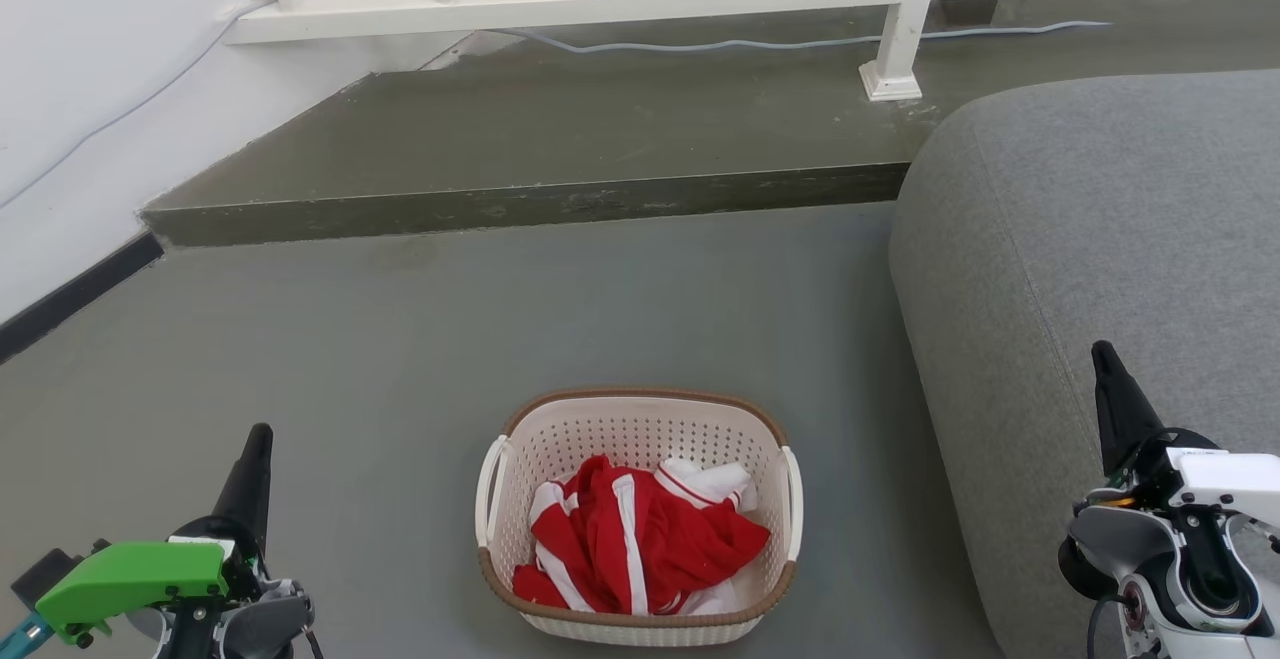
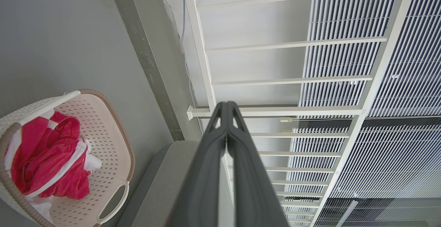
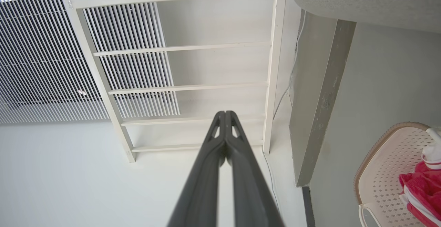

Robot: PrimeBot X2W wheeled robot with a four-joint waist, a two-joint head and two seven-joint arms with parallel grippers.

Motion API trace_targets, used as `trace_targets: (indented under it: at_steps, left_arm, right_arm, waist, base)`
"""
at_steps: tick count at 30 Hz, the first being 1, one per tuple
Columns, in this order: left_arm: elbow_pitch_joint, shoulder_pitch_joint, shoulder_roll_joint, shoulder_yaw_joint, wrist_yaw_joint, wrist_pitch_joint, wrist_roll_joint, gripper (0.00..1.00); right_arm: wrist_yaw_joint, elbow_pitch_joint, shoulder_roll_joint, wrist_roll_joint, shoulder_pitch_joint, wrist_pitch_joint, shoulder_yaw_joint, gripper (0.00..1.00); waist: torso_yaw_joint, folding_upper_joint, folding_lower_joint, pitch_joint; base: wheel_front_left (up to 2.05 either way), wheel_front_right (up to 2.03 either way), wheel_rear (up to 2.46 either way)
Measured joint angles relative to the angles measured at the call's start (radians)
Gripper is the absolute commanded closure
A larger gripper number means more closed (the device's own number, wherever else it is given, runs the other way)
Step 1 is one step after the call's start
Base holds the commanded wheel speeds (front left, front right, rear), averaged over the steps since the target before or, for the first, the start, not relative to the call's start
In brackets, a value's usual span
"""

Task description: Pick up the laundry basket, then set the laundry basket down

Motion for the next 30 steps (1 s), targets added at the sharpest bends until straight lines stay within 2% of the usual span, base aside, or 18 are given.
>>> trace_targets:
  at_steps: [30]
  left_arm:
    - [0.000,0.000,0.000,0.001,0.000,0.000,0.000,1.00]
  right_arm:
    - [0.000,0.002,0.000,0.000,0.000,0.000,-0.003,1.00]
  waist:
    - [0.000,0.0000,0.0000,0.000]
  base:
    - [0.00,0.00,0.00]
